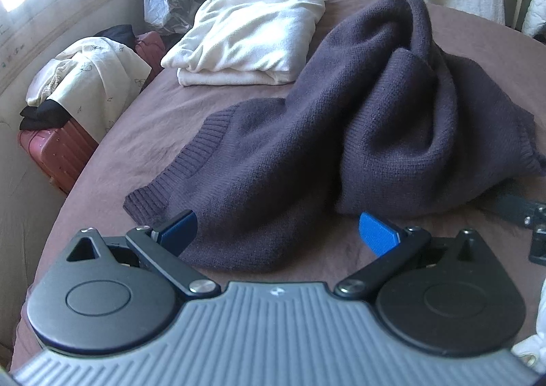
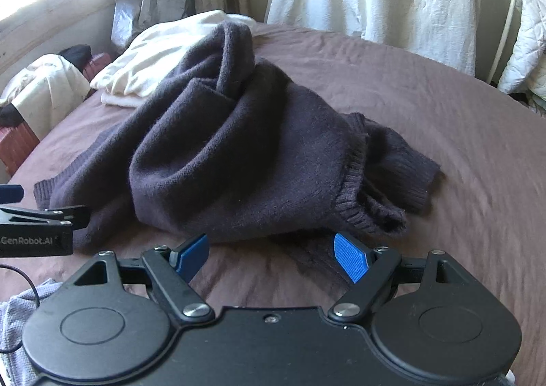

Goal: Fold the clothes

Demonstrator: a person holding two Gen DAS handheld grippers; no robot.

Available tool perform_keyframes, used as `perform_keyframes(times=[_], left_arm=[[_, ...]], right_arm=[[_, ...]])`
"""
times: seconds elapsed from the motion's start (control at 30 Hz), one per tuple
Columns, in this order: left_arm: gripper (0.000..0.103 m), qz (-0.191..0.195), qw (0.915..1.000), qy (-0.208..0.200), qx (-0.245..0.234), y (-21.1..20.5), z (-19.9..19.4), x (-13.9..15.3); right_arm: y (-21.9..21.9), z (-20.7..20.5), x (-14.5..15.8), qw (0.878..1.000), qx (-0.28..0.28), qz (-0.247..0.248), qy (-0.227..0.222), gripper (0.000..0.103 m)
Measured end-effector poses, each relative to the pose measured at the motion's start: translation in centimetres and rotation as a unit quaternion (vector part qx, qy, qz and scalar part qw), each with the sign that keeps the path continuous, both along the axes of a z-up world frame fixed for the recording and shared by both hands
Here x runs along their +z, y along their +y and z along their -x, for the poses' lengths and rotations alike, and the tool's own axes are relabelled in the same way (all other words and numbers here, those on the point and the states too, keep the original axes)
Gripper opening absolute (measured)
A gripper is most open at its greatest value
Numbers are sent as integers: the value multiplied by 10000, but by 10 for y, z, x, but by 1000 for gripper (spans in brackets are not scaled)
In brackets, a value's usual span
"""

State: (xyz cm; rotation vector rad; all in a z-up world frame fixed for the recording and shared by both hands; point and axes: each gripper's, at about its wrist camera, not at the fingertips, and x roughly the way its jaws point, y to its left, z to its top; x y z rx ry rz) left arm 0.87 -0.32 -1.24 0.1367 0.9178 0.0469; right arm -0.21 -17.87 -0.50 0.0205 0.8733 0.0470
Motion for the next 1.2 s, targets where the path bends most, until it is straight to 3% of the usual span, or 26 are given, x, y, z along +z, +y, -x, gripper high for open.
perform_keyframes(times=[0.27,0.87,1.07,1.2], left_arm=[[103,-36,10000,-52,12,-1,1,3],[103,13,10000,-78,60,2,1,1],[103,47,9987,-357,359,21,-8,-5],[103,-89,9963,-721,467,34,-15,-13]], right_arm=[[0,5,4,9997,44,-23,-238,84],[3,-1,-5,10000,63,-51,-45,84],[-4,-5,-25,9990,59,-383,224,84],[-27,-7,-29,9916,94,-1274,217,84]])
